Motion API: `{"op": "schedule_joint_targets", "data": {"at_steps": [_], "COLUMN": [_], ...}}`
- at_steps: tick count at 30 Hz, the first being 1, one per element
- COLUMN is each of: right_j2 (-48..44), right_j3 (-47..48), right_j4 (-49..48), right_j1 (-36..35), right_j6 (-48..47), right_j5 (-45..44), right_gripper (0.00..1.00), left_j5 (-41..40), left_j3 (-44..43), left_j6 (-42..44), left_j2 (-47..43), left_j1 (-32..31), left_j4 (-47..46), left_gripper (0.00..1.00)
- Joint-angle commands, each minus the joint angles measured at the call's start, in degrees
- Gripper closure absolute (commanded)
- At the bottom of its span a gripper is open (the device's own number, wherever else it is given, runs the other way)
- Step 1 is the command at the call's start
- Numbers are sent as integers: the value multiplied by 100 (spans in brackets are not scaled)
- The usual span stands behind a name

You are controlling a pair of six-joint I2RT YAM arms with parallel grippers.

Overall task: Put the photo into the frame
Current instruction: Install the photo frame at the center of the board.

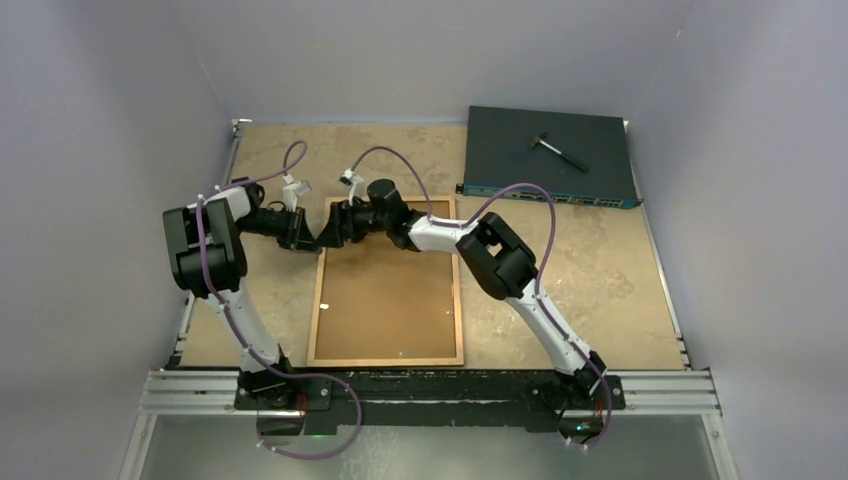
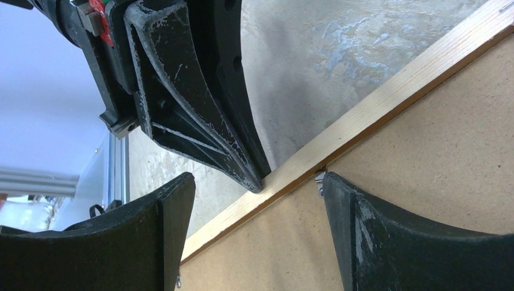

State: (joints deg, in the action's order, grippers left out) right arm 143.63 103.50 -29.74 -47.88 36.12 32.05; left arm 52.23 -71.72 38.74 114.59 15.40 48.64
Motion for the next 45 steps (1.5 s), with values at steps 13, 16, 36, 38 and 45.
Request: {"op": "schedule_joint_targets", "data": {"at_steps": [13, 16, 36, 38, 45], "right_j2": [63, 8, -55, -28, 36], "right_j3": [226, 206, -165, -127, 343], "right_j4": [564, 610, 128, 109, 347], "right_j1": [-155, -134, -111, -144, -257], "right_j6": [-1378, -1571, -1260, -1215, -1143], "right_j5": [252, -3, 661, 805, 875], "right_gripper": [20, 20, 22, 22, 17], "left_j5": [-515, -522, -492, -478, -446], "left_j3": [150, 159, 159, 150, 88], "left_j6": [345, 354, 389, 383, 426], "left_j2": [63, 55, 97, 86, -4], "left_j1": [-71, -63, -29, -23, 30], "left_j4": [80, 88, 102, 110, 235], "left_gripper": [99, 99, 100, 100, 100]}}
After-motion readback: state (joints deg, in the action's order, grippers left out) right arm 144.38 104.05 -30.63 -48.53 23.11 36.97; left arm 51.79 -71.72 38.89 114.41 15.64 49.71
